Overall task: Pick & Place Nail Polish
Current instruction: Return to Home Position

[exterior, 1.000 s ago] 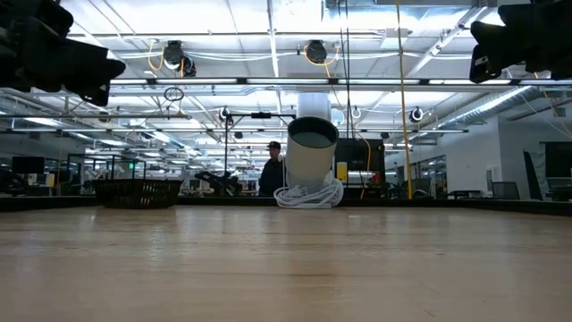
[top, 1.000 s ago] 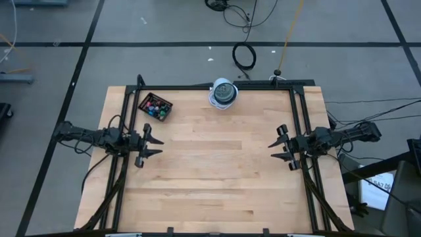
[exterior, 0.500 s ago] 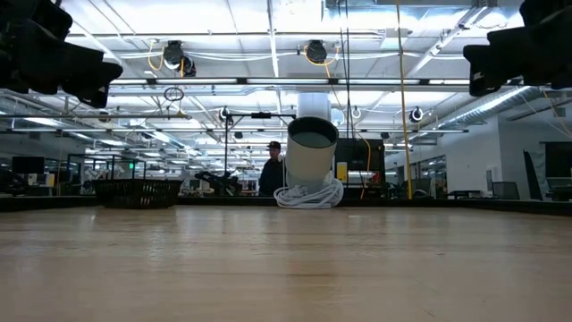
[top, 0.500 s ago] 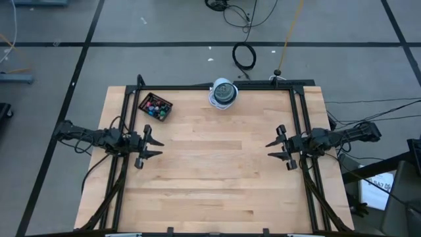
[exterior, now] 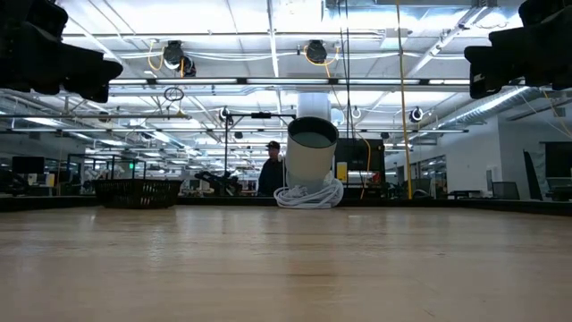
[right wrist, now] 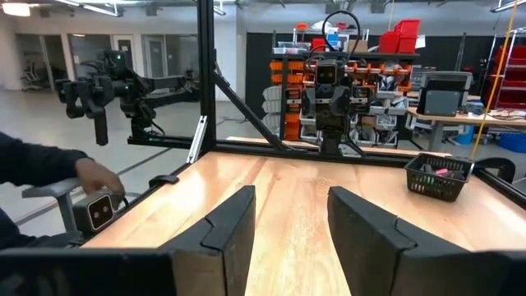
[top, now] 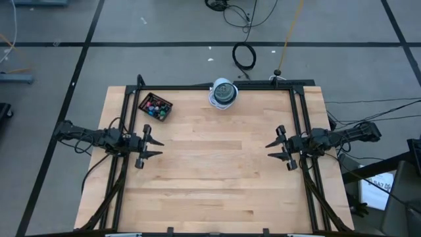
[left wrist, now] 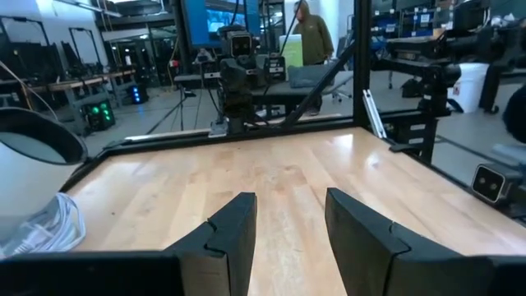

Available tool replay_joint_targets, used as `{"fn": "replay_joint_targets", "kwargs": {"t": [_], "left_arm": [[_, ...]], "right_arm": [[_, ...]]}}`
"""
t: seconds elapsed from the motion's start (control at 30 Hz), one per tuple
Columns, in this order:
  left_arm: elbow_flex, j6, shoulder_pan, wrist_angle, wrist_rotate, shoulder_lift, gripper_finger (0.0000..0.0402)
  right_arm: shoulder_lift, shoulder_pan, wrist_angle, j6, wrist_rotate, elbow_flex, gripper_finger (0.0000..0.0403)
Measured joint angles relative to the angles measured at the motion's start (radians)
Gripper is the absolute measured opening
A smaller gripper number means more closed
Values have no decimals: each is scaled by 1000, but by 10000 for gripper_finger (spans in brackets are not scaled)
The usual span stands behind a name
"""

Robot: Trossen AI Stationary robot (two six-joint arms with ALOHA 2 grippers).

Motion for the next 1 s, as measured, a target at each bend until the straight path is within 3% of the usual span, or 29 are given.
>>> {"fn": "replay_joint_targets", "kwargs": {"t": [1.0], "left_arm": [[-2, -2, 0, 20, 0, 0, 145]], "right_arm": [[0, 0, 0, 0, 0, -1, 146]]}}
